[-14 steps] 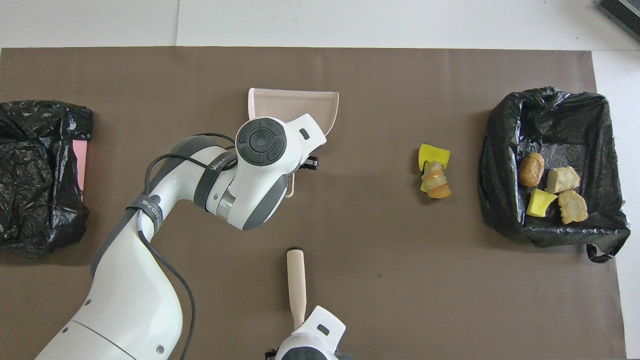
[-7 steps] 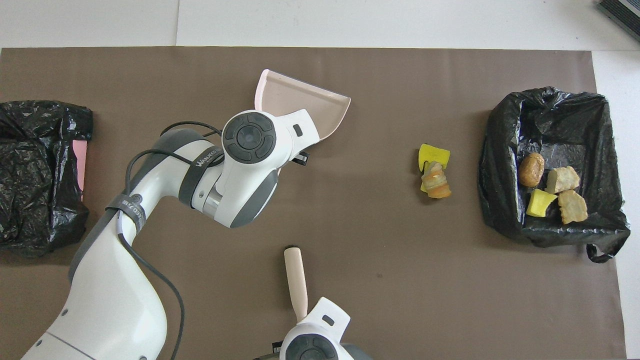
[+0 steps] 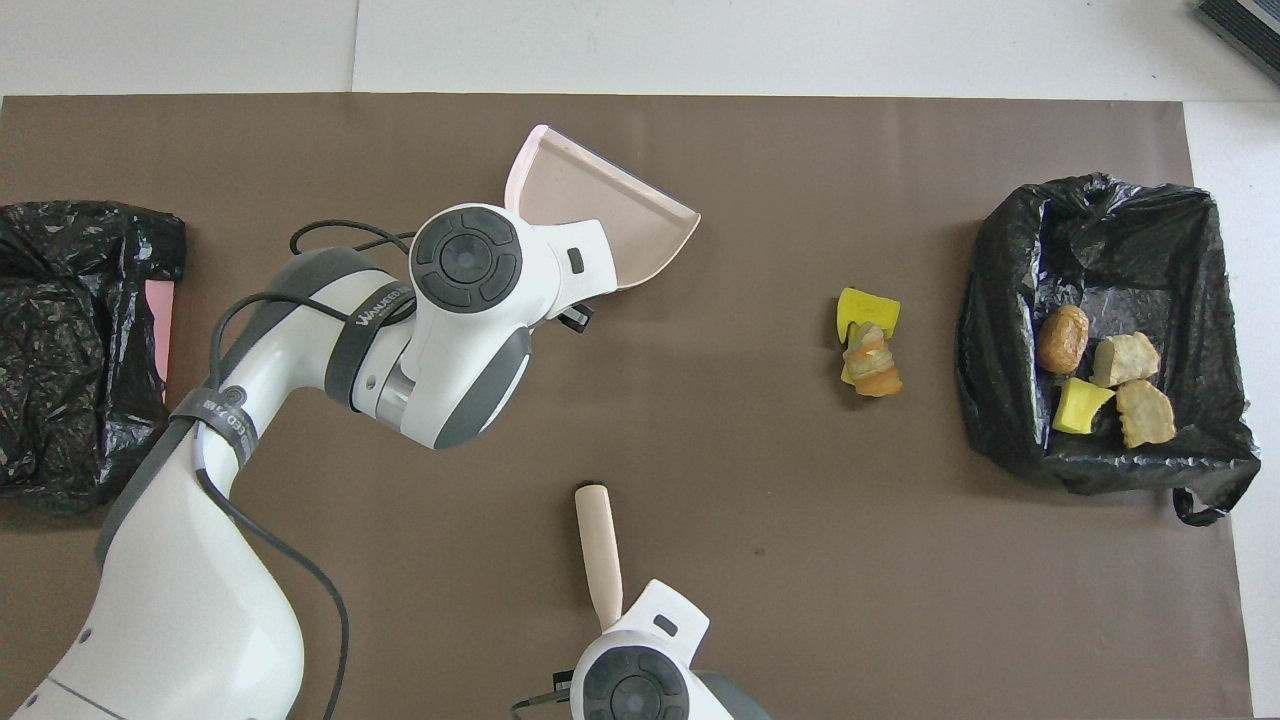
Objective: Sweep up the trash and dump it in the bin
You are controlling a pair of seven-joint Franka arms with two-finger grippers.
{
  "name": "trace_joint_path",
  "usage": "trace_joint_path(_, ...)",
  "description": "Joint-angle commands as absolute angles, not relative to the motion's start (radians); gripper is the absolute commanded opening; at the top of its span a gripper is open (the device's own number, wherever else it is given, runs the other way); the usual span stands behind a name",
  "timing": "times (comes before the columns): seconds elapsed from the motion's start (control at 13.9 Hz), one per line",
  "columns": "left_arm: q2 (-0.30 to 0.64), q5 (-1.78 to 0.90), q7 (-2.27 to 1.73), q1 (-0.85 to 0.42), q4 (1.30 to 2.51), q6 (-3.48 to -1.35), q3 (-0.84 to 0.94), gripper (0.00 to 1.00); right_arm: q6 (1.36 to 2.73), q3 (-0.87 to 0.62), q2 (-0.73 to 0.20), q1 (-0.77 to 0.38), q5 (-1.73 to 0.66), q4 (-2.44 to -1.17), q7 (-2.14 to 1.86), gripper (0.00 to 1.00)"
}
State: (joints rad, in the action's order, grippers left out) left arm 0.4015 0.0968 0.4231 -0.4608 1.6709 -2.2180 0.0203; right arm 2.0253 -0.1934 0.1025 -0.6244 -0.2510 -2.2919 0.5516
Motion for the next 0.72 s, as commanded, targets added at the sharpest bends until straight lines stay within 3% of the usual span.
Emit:
trace_joint_path(0.0,0.380,0.112,0.653,-0.448,1.689,-2.177,0.026,0.00,1.918,-0.196,0.204,-0.491,-0.218,-2.299,0.431,0.00)
trace_joint_path(0.29,0.351,0.101,0.799,-0.454,1.744,-2.129,0.032,0.00,1.873,-0.198,0.203,-0.284,-0.100,-2.261,0.379,0.00)
trace_joint_path(0.65,0.328,0.101,0.848,-0.489,1.798,-2.174,0.041,0.00,1.879,-0.199,0.100,-0.082,0.110,-2.168,0.257,0.00)
